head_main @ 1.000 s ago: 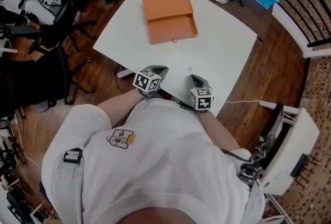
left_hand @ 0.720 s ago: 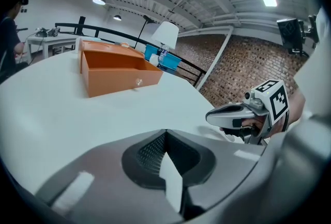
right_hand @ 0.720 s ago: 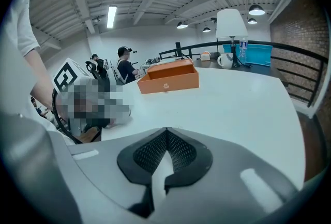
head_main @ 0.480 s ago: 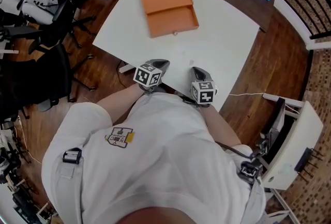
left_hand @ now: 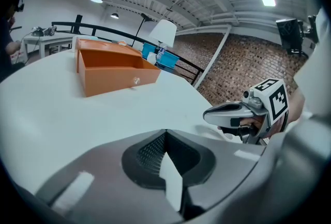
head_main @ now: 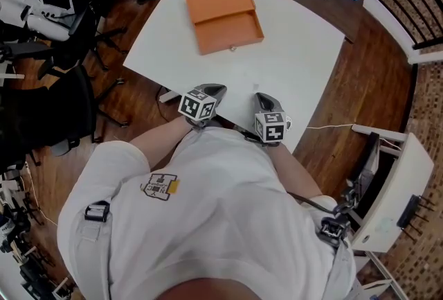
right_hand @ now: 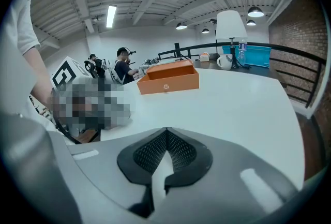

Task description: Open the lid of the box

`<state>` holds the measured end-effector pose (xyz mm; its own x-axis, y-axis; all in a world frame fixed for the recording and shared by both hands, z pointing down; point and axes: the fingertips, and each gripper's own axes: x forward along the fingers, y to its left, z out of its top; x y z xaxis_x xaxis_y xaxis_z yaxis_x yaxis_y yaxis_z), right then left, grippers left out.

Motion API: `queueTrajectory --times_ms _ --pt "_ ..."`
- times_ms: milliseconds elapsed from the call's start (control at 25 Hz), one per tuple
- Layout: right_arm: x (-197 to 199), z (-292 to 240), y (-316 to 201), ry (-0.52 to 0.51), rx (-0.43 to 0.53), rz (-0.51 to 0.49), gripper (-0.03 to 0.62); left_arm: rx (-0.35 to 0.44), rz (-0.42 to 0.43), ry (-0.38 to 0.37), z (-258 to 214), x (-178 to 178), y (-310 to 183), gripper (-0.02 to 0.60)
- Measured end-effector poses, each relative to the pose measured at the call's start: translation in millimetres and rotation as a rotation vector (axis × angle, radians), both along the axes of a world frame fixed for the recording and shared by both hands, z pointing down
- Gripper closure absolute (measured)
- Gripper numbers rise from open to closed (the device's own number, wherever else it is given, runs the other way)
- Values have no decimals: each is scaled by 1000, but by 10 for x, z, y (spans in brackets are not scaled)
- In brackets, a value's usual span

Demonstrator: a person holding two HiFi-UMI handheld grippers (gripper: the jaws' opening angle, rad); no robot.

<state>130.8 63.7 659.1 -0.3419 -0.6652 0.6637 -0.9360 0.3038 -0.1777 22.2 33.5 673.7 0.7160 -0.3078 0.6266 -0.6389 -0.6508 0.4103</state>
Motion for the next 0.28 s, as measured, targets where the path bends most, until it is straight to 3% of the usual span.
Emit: queueTrajectory --times_ms 280 --pt "-41 8 -37 17 1 -12 595 -6 9 0 26 -22 -30 581"
